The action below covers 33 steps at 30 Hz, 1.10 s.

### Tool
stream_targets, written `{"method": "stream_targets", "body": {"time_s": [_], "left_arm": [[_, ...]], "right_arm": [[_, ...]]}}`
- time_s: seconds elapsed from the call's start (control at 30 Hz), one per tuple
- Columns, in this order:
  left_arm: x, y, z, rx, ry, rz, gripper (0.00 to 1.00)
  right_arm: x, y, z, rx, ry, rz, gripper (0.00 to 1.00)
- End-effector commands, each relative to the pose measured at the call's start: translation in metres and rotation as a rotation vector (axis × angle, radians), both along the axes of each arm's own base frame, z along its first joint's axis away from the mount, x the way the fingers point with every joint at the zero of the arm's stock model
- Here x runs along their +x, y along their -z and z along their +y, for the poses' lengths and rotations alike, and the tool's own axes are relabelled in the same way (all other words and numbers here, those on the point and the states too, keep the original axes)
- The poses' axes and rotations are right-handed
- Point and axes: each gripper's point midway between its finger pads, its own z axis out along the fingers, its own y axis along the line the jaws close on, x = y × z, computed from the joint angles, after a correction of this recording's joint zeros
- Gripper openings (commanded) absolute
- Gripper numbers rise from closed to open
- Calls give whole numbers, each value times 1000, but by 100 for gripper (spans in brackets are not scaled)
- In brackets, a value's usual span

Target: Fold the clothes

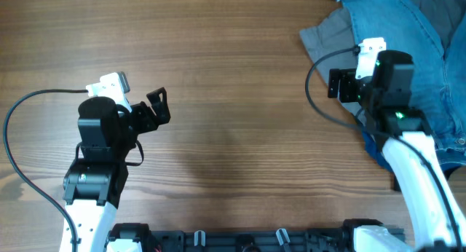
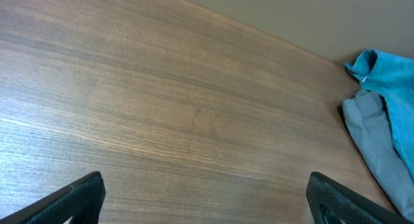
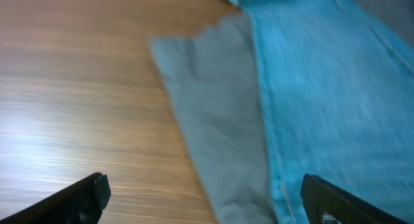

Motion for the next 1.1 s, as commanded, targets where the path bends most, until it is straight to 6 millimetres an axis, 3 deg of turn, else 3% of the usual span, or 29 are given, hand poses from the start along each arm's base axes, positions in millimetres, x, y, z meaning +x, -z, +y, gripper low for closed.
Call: {"method": "stream_targets", "body": {"time_s": [0.0, 0.13, 0.2, 0.3, 0.47, 0.5, 0.57, 0.63, 0.67, 0.73, 0.83, 0.93, 0.97, 1.03, 1.07], "left_arm": [[2, -12, 0, -10, 4, -26, 100], [2, -12, -3, -18, 16, -25, 100], [2, -11, -4, -21, 23, -22, 100], [1, -11, -5, -23, 25, -22, 100], [1, -11, -5, -23, 25, -22, 100], [1, -11, -5, -23, 25, -22, 100], [1, -11, -5, -23, 25, -22, 100], [1, -11, -5, -23, 25, -23, 100], [1, -11, -5, -23, 25, -23, 100], [1, -11, -5, -23, 25, -23, 100], [2, -11, -5, -23, 25, -23, 100], [1, -11, -5, -24, 26, -22, 100], [1, -11, -5, -25, 28, -23, 100], [1, -11, -5, -25, 29, -22, 100], [1, -11, -5, -25, 28, -22, 100]], "right_arm": [[1, 46, -68, -194, 282, 141, 86], [-8, 106, -93, -205, 341, 312, 74], [-14, 121, -108, -193, 386, 355, 72], [-19, 129, -116, -173, 427, 376, 71], [-27, 137, -110, -147, 403, 425, 64], [-29, 137, -113, -164, 416, 431, 51], [-32, 134, -118, -185, 438, 431, 36], [-29, 124, -118, -171, 459, 395, 15], [-26, 113, -119, -166, 465, 355, 4], [-22, 92, -119, -163, 470, 292, 4], [-12, 43, -111, -114, 436, 172, 4], [7, -58, -65, 80, 227, -57, 4], [8, -111, -40, 160, 102, -184, 4], [-1, -172, -11, 224, -48, -338, 4], [-18, -211, 18, 319, -184, -426, 4]]}}
